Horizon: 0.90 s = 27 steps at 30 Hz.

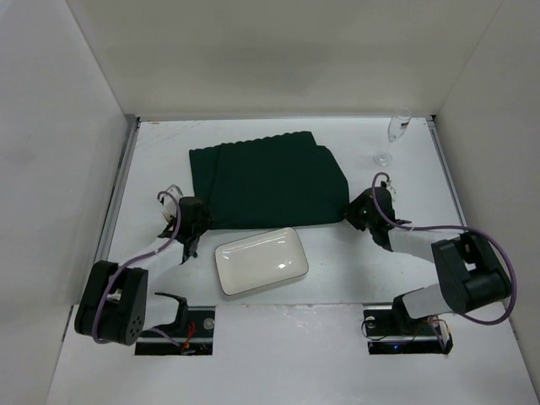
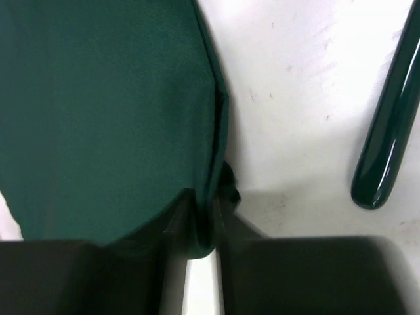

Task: Set the dinner table for one person

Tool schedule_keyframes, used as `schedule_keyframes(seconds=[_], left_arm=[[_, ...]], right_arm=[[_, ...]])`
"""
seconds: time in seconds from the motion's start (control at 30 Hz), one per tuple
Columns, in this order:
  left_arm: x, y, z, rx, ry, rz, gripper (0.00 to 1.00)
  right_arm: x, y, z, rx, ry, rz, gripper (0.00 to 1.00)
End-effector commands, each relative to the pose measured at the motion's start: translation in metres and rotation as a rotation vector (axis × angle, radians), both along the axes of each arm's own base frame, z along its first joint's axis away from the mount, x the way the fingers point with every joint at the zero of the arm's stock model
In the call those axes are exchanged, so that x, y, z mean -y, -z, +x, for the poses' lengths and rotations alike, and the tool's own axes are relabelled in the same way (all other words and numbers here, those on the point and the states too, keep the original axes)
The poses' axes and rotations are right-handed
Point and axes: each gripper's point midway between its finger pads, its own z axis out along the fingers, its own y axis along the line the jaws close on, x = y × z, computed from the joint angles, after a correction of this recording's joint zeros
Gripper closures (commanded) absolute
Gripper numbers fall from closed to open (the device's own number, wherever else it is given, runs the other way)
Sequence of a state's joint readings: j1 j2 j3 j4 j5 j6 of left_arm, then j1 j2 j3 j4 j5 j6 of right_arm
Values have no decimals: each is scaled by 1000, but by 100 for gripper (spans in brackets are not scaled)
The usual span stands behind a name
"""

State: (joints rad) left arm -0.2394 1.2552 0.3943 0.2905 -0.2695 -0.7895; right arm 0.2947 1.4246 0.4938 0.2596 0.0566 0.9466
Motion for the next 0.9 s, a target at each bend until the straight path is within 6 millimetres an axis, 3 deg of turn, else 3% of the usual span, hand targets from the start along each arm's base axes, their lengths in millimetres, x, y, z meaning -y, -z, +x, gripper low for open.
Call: schedule_keyframes(seconds=[0.0,0.1,0.23,0.3,0.4,0.57,0.67,0.77,0.87], left_arm=[[0,-18,-3,51,-3,-16,67],[-5,-63,3,158,-12,-1,58],[-10,-130,24,314,-44,53,54],[-5,-142,45,334,-37,75,53],[12,-135,97,293,31,112,54],[56,-99,195,208,291,183,62],[62,-75,240,173,386,225,67],[58,-62,266,143,404,212,71],[55,-62,279,144,409,230,70]], right_arm=[[7,-24,17,93,36,-33,61],[13,-40,22,145,39,-73,40],[16,-58,23,198,44,-117,34],[11,-60,22,212,34,-142,33],[5,-55,20,213,18,-171,33],[0,-51,16,232,1,-174,34],[-7,-56,14,247,-25,-165,34],[-13,-59,12,258,-43,-163,34],[-17,-61,11,264,-54,-162,34]])
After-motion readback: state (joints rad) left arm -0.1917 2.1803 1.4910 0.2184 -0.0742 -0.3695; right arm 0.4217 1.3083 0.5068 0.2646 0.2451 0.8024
